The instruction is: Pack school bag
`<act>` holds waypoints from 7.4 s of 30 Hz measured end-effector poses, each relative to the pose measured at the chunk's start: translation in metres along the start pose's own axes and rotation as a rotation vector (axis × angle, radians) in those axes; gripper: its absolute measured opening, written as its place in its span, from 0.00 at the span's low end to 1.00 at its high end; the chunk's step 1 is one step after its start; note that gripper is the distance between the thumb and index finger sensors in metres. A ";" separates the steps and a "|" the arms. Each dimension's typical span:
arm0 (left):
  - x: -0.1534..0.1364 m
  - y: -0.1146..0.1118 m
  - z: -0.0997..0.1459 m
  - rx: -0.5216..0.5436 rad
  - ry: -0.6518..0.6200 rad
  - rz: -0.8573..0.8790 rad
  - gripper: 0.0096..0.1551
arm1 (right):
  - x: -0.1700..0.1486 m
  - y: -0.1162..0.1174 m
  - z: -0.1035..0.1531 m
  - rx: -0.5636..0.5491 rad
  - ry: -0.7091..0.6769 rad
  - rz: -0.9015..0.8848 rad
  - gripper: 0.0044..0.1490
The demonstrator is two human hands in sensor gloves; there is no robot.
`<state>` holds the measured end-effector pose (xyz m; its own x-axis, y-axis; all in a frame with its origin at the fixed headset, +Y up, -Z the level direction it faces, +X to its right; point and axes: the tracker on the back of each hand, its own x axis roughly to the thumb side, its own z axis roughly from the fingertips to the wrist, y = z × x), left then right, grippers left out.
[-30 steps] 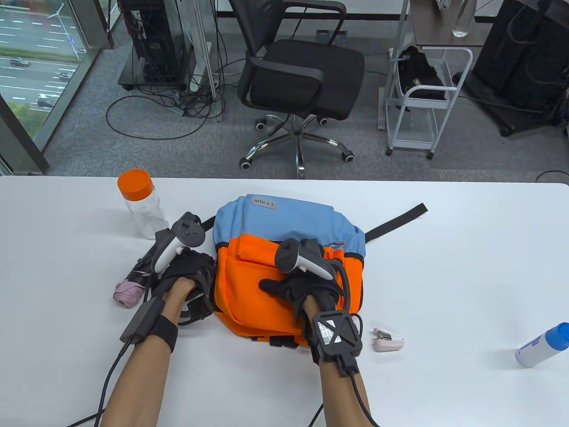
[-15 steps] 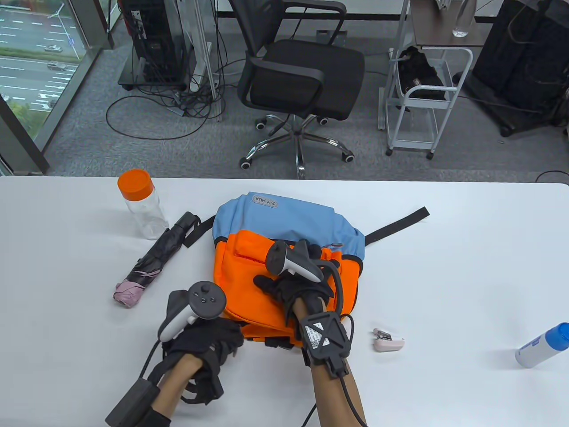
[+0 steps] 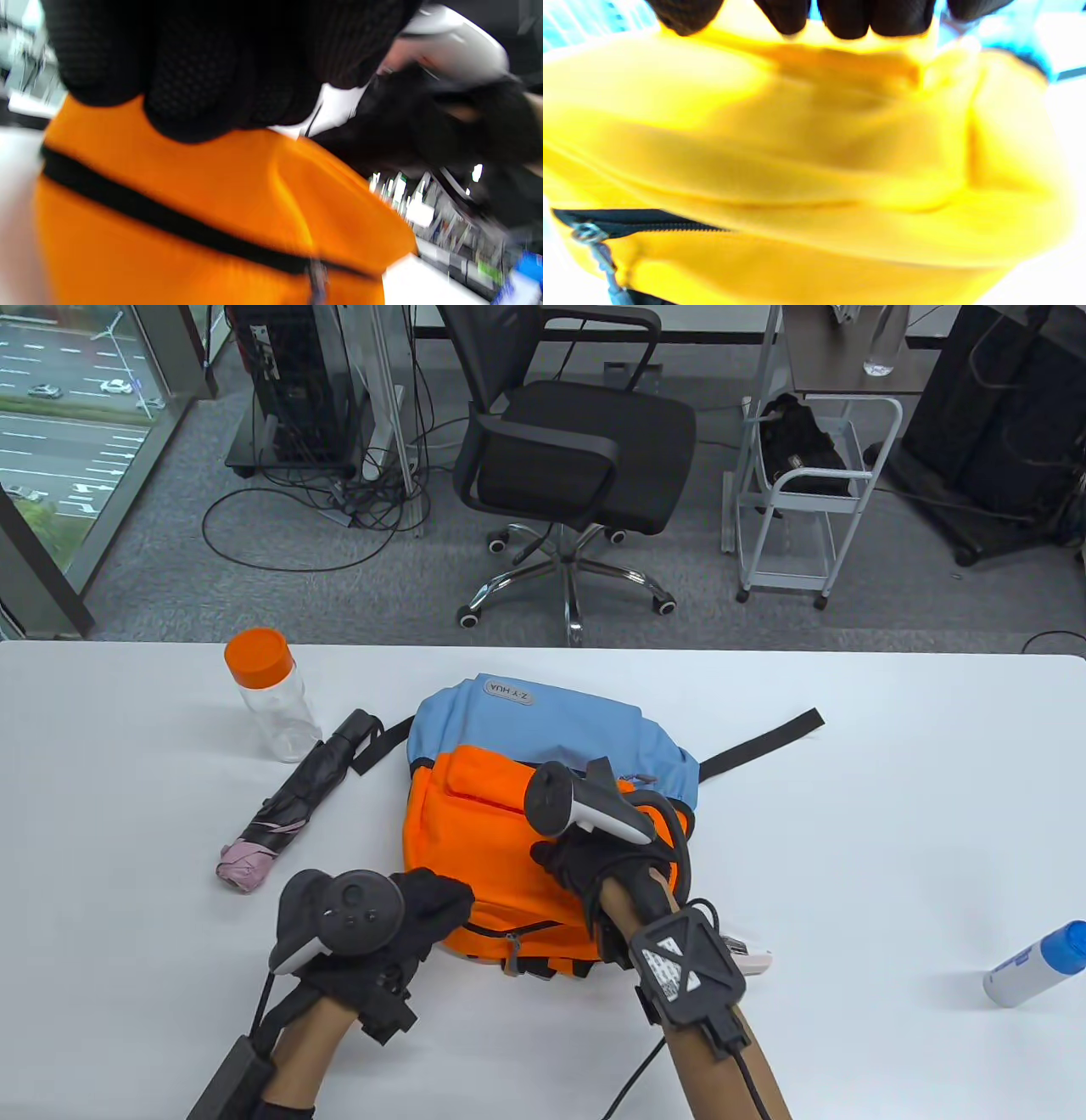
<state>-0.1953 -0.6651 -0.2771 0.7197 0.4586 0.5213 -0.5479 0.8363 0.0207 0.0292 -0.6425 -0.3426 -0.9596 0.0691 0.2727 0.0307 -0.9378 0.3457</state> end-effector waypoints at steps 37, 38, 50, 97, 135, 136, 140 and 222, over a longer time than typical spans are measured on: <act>0.008 -0.036 -0.007 -0.303 0.052 -0.165 0.24 | -0.114 0.061 0.008 -0.023 0.441 0.374 0.23; 0.008 -0.036 -0.007 -0.301 0.048 -0.174 0.24 | -0.124 0.060 -0.002 -0.020 0.447 0.340 0.24; -0.002 -0.038 -0.002 -0.330 -0.003 -0.178 0.26 | -0.146 0.045 -0.039 -0.055 0.451 0.196 0.38; -0.021 -0.068 -0.173 -0.586 0.313 -0.667 0.57 | -0.119 0.082 0.084 -0.239 0.243 -0.176 0.48; -0.006 0.000 -0.187 -0.297 0.138 -0.468 0.23 | 0.001 0.009 -0.032 -0.488 -0.029 -0.235 0.27; -0.006 -0.001 -0.186 -0.295 0.140 -0.471 0.23 | -0.001 0.007 -0.028 -0.472 -0.010 -0.190 0.27; -0.007 -0.004 -0.182 -0.277 0.144 -0.485 0.23 | -0.028 -0.003 0.007 -0.494 0.113 -0.008 0.29; 0.078 -0.112 -0.198 -0.523 0.211 -0.552 0.52 | -0.099 0.106 0.024 0.008 0.330 -0.720 0.39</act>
<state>0.0071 -0.6632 -0.4077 0.9237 -0.0603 0.3783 0.1459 0.9685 -0.2018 0.1339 -0.7407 -0.3108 -0.7777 0.5523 -0.3004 -0.6283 -0.6985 0.3424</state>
